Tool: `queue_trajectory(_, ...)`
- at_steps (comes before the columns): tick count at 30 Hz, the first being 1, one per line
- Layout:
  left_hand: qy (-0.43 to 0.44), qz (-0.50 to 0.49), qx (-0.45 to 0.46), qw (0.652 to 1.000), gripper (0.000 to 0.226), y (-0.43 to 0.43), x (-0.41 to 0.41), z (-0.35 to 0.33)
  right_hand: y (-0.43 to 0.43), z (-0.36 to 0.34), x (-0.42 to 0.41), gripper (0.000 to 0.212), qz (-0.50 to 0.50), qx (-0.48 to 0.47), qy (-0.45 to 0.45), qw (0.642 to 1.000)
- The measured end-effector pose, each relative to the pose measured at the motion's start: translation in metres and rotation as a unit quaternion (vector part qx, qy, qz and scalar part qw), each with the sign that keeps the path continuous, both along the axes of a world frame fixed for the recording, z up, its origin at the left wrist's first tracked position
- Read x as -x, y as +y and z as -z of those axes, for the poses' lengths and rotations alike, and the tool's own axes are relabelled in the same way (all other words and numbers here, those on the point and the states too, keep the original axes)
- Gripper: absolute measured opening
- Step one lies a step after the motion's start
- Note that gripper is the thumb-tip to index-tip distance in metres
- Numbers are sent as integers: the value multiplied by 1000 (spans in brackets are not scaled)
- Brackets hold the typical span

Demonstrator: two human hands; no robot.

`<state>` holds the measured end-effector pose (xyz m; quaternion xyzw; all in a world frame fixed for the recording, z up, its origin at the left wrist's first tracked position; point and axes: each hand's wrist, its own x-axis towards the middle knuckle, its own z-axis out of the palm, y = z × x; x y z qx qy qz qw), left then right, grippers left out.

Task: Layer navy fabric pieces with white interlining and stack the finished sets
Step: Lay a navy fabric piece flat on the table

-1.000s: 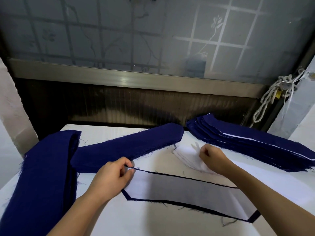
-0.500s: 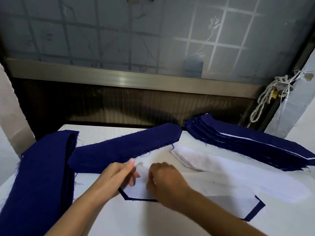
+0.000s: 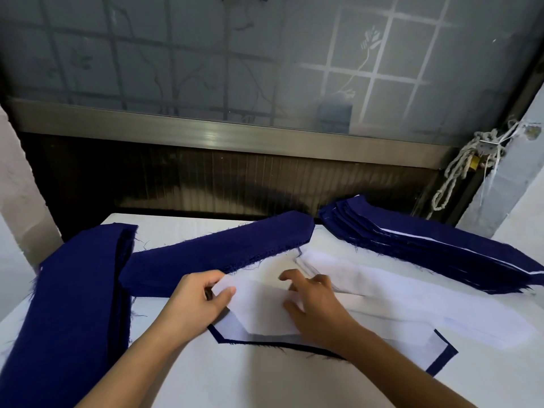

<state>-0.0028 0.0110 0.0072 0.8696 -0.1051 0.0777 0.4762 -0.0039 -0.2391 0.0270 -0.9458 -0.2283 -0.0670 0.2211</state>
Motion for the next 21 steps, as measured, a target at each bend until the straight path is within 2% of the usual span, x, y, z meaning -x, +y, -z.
queue_trajectory(4,-11,-37,-5,999,45,2,-3,-2,-59,-2,7,39,58,22,-10,998)
queue_trajectory(8,1,-51,-5,999,41,5,-4,0,-125,1,25,38,149,32,-42,987)
queue_trajectory(11,14,-59,4,998,34,8,-4,-1,-161,4,41,47,212,10,-79,974)
queue_trajectory(15,27,-66,44,997,18,9,-5,-6,-188,9,60,42,313,-89,-81,942)
queue_trajectory(18,27,-82,68,994,25,10,-6,-7,-187,9,69,36,355,-211,-81,907)
queue_trajectory(21,18,-106,71,992,35,13,-6,-6,-175,9,73,33,382,-282,-89,876)
